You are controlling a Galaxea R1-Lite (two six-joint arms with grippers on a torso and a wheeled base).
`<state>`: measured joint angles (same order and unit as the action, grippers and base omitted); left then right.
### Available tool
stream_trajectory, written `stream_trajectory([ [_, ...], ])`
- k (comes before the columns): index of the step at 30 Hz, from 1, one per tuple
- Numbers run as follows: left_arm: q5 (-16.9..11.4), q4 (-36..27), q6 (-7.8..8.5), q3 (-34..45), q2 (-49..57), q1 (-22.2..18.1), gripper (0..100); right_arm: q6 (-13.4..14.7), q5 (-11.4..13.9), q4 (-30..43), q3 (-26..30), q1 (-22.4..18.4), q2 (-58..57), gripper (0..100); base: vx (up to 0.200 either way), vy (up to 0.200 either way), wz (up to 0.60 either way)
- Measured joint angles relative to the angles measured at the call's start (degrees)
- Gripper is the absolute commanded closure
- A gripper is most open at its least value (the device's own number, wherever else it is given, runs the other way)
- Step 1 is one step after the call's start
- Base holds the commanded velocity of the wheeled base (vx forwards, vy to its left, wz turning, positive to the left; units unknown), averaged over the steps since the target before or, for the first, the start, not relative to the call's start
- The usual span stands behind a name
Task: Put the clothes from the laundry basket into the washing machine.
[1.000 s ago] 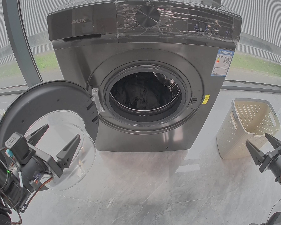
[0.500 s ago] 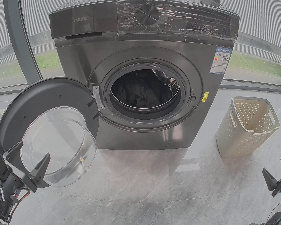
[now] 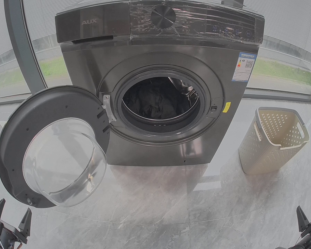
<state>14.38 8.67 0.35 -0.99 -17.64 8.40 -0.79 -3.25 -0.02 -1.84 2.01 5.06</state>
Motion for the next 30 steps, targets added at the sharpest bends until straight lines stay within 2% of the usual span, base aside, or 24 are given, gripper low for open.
stream_trajectory([
  [3,-2.1,-3.0,-0.09,0.0,6.9,-4.2,0,0.5,-0.8,1.4,-0.3,-1.0,-2.0,0,0.0,0.0,0.0],
  [6,-2.9,-3.9,0.18,0.0,11.2,-7.0,0,1.0,-1.7,2.5,-0.5,-1.5,-3.0,0,0.0,0.0,0.0],
  [10,-3.0,-6.7,2.62,0.0,14.4,-8.2,0,1.5,-3.3,2.3,-0.5,-2.0,-3.8,0,0.0,0.0,0.0],
  [12,-4.3,-7.0,2.54,0.0,15.3,-8.4,0,1.6,-1.8,2.3,-0.5,-2.1,-4.0,0,0.0,0.0,0.0],
  [13,-5.5,-7.1,2.11,0.0,15.6,-8.4,0,1.7,-0.2,2.4,-0.5,-2.1,-4.1,0,0.0,0.0,0.0],
  [16,-9.4,-7.5,0.76,0.0,16.3,-8.4,0,1.7,6.6,2.5,-0.5,-2.2,-4.3,0,0.0,0.0,0.0],
  [18,-10.5,-7.7,0.29,0.0,16.5,-8.4,0,1.7,10.0,2.6,-0.6,-2.2,-4.3,0,0.0,0.0,0.0],
  [20,-10.9,-7.8,0.02,0.0,16.7,-8.4,0,1.8,11.4,2.6,-0.6,-2.2,-4.4,0,0.0,0.0,0.0],
  [23,-11.4,-7.9,-0.38,0.0,16.9,-8.4,0,2.1,10.0,2.5,-0.4,-2.2,-4.4,0,0.0,0.0,0.0],
  [27,-12.1,-8.2,-1.01,0.0,17.0,-8.4,0,1.8,3.7,2.2,0.3,-2.2,-4.4,0,0.0,0.0,0.0],
  [30,-12.4,-8.2,-1.33,0.0,17.0,-8.4,0,1.6,2.6,2.1,0.6,-2.2,-4.4,0,0.0,0.0,0.0],
])
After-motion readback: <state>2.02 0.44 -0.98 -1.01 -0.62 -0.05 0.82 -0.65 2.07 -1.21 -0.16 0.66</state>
